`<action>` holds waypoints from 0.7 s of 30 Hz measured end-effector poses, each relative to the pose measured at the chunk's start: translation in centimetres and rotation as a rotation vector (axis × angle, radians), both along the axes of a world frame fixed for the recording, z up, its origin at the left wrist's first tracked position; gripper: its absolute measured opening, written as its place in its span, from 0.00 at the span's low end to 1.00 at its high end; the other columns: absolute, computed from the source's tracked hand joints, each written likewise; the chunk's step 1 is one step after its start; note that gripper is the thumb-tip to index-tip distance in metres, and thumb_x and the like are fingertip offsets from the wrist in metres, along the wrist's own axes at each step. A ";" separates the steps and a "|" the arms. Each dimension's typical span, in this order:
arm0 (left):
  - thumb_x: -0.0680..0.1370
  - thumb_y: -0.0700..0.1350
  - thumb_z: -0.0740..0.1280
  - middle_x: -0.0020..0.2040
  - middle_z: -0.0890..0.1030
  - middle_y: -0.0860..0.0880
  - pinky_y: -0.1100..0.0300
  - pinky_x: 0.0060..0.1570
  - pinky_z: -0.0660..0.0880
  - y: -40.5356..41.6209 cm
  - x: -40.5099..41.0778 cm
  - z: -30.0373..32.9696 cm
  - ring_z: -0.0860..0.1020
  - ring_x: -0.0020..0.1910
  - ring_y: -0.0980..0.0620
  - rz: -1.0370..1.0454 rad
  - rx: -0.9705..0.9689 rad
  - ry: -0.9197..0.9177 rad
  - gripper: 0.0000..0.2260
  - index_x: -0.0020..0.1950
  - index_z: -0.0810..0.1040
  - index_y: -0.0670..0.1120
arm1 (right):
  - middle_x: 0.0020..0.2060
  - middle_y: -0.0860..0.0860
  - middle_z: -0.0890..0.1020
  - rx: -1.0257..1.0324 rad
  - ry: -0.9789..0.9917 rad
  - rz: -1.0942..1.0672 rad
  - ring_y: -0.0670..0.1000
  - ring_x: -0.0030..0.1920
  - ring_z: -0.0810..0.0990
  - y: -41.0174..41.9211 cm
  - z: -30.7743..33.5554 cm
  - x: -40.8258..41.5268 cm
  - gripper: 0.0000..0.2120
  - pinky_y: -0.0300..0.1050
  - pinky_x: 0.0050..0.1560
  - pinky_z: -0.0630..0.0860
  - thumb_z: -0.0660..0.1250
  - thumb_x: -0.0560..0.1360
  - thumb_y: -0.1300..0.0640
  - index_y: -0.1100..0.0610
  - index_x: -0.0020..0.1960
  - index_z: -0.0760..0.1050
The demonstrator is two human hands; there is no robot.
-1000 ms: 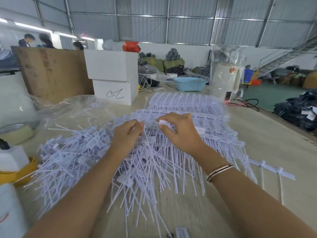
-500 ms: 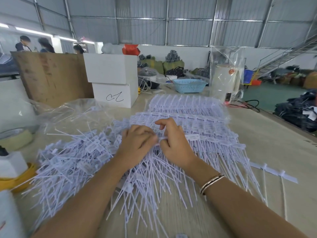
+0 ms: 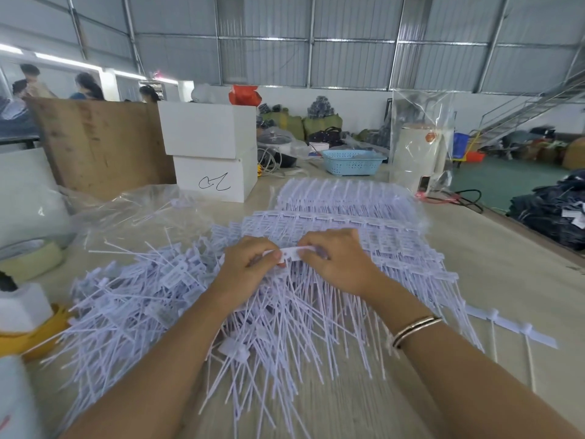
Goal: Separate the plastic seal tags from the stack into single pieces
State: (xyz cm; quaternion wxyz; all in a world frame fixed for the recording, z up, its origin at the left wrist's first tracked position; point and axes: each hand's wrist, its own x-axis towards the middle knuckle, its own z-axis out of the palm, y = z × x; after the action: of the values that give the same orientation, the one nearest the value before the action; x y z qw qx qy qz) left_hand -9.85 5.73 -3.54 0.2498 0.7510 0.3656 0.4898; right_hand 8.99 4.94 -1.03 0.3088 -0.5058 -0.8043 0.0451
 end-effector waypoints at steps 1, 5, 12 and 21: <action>0.78 0.35 0.64 0.37 0.75 0.50 0.74 0.36 0.71 0.0 0.1 0.0 0.74 0.39 0.63 -0.016 0.014 0.014 0.16 0.37 0.77 0.54 | 0.32 0.47 0.76 -0.151 -0.004 0.066 0.47 0.39 0.75 -0.1 0.6 0.0 0.09 0.46 0.51 0.65 0.62 0.79 0.49 0.51 0.44 0.77; 0.78 0.35 0.64 0.37 0.76 0.53 0.74 0.37 0.70 0.3 -0.1 -0.1 0.73 0.41 0.63 -0.025 0.003 -0.018 0.16 0.37 0.78 0.54 | 0.38 0.50 0.78 -0.293 -0.025 0.115 0.46 0.41 0.74 -0.1 1.8 -0.2 0.12 0.47 0.53 0.64 0.65 0.76 0.46 0.54 0.45 0.78; 0.77 0.45 0.66 0.37 0.78 0.59 0.57 0.44 0.77 0.4 0.1 -0.1 0.77 0.44 0.49 -0.020 -0.137 -0.020 0.09 0.38 0.81 0.49 | 0.34 0.50 0.73 -0.280 -0.007 0.174 0.45 0.35 0.69 -0.5 1.5 -0.9 0.13 0.45 0.51 0.61 0.67 0.76 0.51 0.63 0.47 0.77; 0.77 0.41 0.65 0.36 0.75 0.40 0.57 0.36 0.65 0.1 -0.2 0.6 0.71 0.33 0.45 -0.033 -0.474 -0.332 0.11 0.35 0.81 0.43 | 0.36 0.45 0.81 0.208 -0.289 0.088 0.47 0.32 0.65 -0.6 1.9 -2.1 0.07 0.43 0.50 0.53 0.64 0.78 0.48 0.50 0.45 0.78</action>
State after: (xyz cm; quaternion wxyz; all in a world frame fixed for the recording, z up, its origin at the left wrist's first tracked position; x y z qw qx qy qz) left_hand -10.08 5.79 -2.94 0.4828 0.5872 0.4116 0.5027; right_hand 6.92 4.32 0.91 0.2384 -0.4367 -0.8619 -0.0980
